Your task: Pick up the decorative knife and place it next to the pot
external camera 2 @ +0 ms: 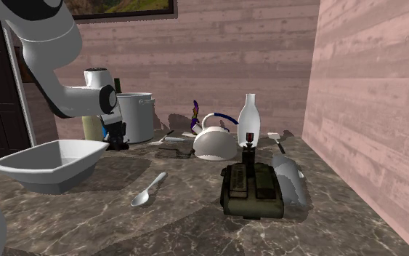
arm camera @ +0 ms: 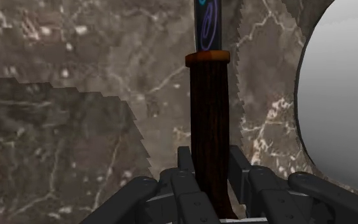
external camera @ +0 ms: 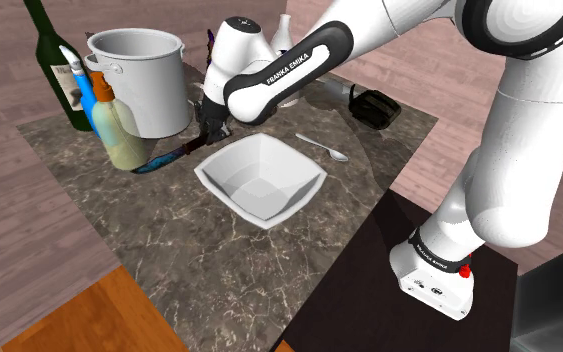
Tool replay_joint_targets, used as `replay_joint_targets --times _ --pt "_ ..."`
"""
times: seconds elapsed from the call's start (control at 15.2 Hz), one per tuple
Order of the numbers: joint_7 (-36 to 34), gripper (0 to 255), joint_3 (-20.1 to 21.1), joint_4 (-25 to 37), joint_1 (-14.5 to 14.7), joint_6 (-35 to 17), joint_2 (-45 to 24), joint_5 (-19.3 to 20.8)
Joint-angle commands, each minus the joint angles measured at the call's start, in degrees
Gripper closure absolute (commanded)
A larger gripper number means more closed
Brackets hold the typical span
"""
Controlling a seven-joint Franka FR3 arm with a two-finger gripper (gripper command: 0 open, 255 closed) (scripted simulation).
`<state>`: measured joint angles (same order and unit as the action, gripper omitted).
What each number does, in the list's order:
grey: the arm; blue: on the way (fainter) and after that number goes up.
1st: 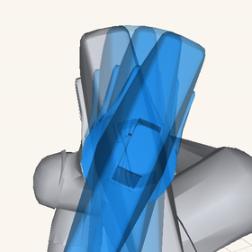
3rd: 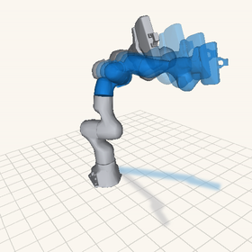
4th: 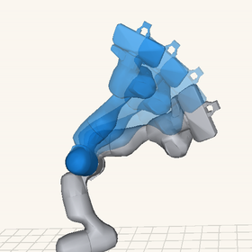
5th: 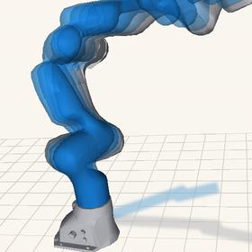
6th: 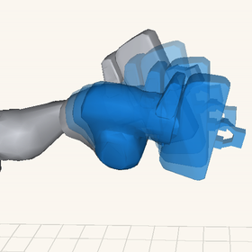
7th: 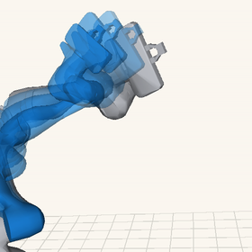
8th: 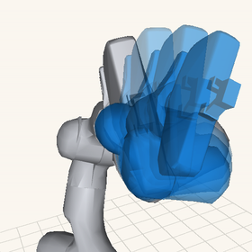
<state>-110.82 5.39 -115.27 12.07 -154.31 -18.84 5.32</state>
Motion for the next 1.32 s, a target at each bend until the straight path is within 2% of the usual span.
replay_joint_targets --times 0.0,0.13,0.2,0.53,0.79,1.25 --pt "-0.02 255 -0.01 -0.02 0.01 -0.06 -0.02 0.01" --pt "-0.02 255 -0.01 -0.02 0.01 -0.06 -0.02 0.01" --pt "-0.02 0 -0.01 -0.03 0.01 -0.06 -0.02 0.02" --pt "-0.02 0 -0.01 -0.02 0.01 -0.06 -0.02 0.01" --pt "0.95 0 0.72 -2.12 -0.57 4.54 6.72 -1.38" --pt "0.96 0 0.70 -2.12 -0.54 4.54 6.72 -1.39"
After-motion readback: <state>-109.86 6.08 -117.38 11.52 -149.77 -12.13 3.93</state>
